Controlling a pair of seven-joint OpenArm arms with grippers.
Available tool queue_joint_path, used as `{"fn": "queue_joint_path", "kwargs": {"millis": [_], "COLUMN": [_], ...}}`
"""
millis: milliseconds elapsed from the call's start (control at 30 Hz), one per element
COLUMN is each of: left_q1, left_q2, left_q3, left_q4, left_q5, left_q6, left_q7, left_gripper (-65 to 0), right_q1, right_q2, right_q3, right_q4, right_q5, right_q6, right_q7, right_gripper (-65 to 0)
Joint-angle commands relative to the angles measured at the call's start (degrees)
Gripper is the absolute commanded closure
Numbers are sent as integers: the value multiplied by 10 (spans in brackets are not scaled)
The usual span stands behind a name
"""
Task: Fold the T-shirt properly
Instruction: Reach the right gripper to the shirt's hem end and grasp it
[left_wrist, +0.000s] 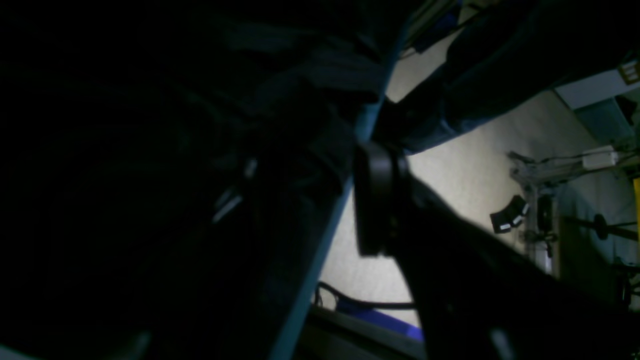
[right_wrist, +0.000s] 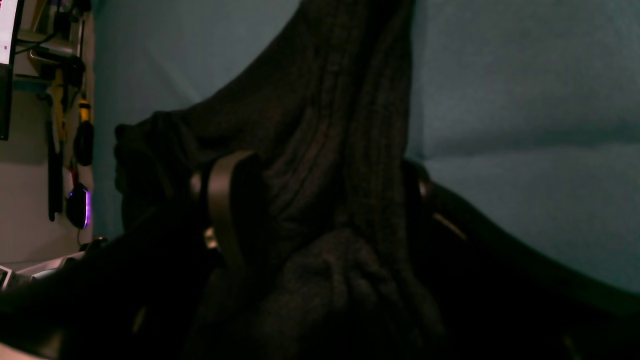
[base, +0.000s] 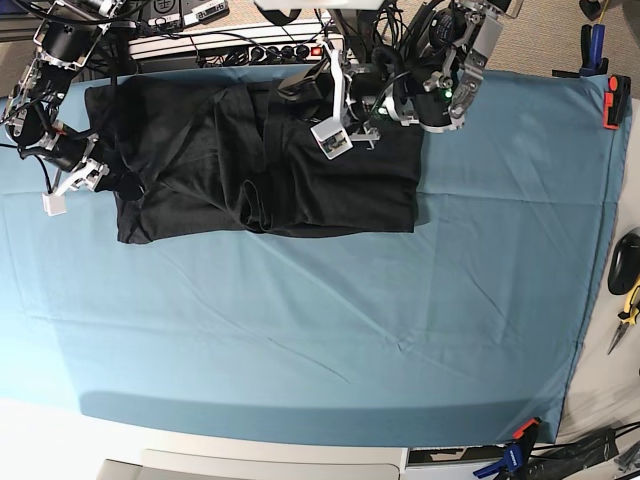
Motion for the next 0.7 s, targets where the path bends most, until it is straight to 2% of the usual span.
{"fn": "queue_joint_path", "kwargs": {"millis": [0, 500, 567, 667], "left_q1": [-3, -3, -3, -3], "left_q2": [3, 7, 6, 6], "left_q3": [-1, -1, -1, -1], "left_q4": [9, 9, 9, 9], "left_q5": [-10, -11, -10, -10], "left_q6": [-4, -4, -4, -4], "left_q7": [-15, -19, -19, -21], "left_gripper": [-260, -260, -260, -260], "right_q1": [-1, -46, -46, -46], "right_q2": [6, 6, 6, 6], "right_q3": [-3, -3, -3, -3], "right_q4": [2, 3, 3, 3], "right_q5": [-24, -24, -24, -25], "right_q6": [-5, -3, -3, -3], "right_q7": [-31, -37, -37, -37], "right_gripper": [-384, -373, -309, -116]}}
